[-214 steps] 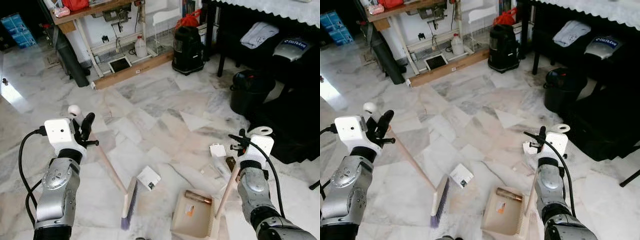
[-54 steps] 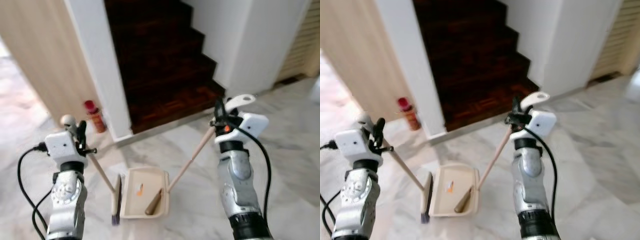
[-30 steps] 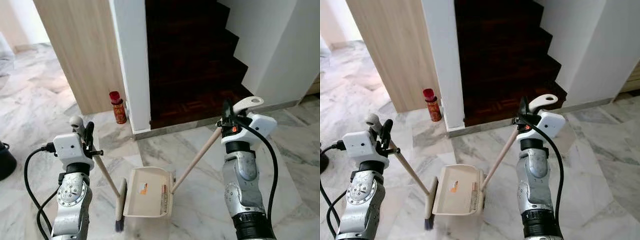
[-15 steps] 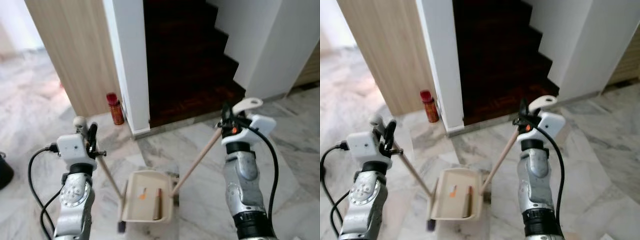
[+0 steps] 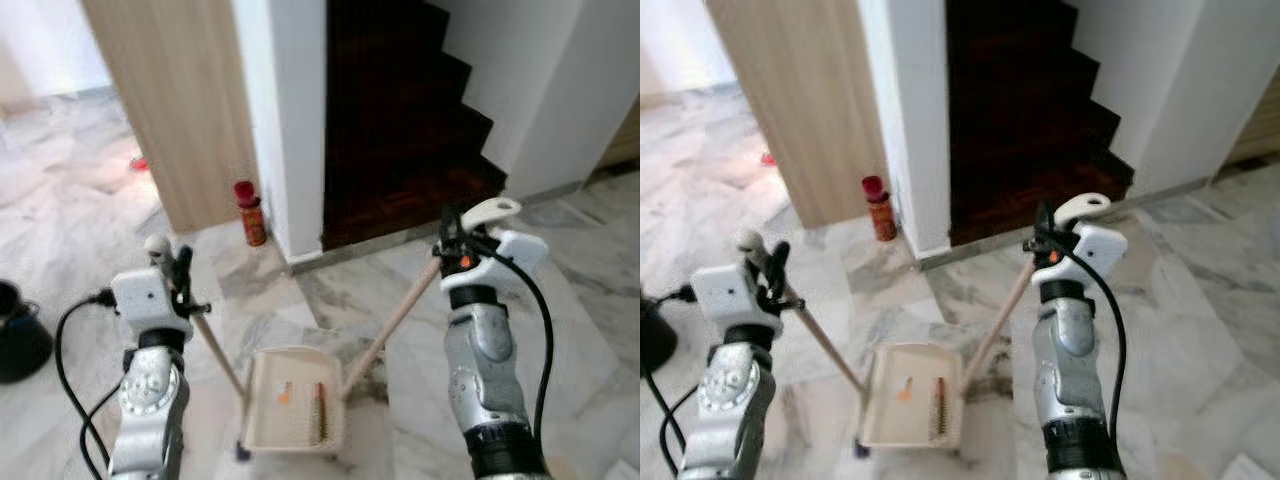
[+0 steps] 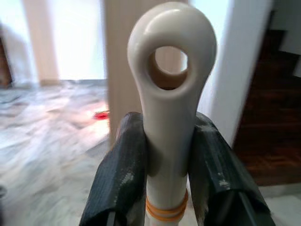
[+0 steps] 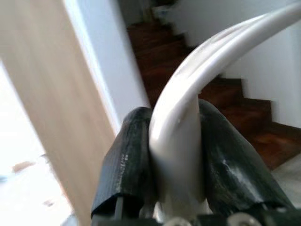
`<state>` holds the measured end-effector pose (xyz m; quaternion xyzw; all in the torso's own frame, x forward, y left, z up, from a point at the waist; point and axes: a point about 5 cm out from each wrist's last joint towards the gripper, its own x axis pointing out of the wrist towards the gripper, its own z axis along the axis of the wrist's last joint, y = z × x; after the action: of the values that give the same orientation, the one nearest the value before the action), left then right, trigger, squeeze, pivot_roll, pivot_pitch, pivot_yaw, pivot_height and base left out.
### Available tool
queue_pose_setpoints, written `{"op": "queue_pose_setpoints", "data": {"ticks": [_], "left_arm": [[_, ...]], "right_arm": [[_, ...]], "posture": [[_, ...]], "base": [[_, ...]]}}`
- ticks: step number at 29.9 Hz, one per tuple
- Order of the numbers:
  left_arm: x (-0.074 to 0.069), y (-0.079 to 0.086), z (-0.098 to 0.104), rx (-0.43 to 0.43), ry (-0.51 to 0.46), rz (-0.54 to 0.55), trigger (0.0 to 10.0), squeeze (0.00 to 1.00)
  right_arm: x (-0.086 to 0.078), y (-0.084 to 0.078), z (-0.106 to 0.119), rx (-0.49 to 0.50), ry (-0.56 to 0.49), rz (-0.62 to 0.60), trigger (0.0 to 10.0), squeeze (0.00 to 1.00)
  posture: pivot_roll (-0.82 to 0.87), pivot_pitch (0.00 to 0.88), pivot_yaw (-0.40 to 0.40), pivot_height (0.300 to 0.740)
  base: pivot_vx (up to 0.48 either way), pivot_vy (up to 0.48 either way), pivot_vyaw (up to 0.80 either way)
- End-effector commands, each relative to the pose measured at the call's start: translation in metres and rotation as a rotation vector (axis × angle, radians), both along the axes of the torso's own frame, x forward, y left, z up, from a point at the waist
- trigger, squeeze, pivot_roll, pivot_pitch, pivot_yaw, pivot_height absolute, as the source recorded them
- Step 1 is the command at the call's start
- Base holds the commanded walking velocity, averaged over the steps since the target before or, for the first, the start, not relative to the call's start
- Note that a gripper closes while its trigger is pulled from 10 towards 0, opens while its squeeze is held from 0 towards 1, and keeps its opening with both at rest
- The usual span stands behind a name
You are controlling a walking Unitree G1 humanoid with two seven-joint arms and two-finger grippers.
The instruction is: Sweep floor
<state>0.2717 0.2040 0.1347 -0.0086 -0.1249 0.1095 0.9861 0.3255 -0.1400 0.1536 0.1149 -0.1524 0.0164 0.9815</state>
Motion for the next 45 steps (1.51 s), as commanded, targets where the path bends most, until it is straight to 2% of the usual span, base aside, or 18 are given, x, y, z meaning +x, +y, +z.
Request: {"op": "queue_pose_setpoints", "data": {"ticks": [1,15,25,45], "left_arm": [[0.0009,-0.0019,0.0131,0.018,-0.055,0.002,10.0,0.00],[0.0022,0.0010,0.0154,0.019,-0.057,0.012,10.0,0.00],[0.0055,-0.0019,0.0167,0.015,-0.056,-0.003,10.0,0.00],[0.0021,-0.0040,0.0151,0.013,-0.057,-0.005,10.0,0.00]], "right_arm": [[0.0023,0.0006,0.0120,0.055,-0.046,-0.001,10.0,0.00],[0.0037,0.0023,0.0137,0.064,-0.048,-0.004,10.0,0.00],[0.0022,-0.0023,0.0168,0.070,-0.064,-0.025,10.0,0.00],[0.0004,0.0062,0.0126,0.071,-0.044,0.015,10.0,0.00]], "posture": [[0.07,0.000,0.017,0.740],[0.05,0.000,0.034,0.740],[0.03,0.000,0.044,0.740],[0.05,0.000,0.031,0.740]], "base": [[0.000,0.412,0.00],[0.000,0.413,0.00],[0.000,0.411,0.00],[0.000,0.411,0.00]]}}
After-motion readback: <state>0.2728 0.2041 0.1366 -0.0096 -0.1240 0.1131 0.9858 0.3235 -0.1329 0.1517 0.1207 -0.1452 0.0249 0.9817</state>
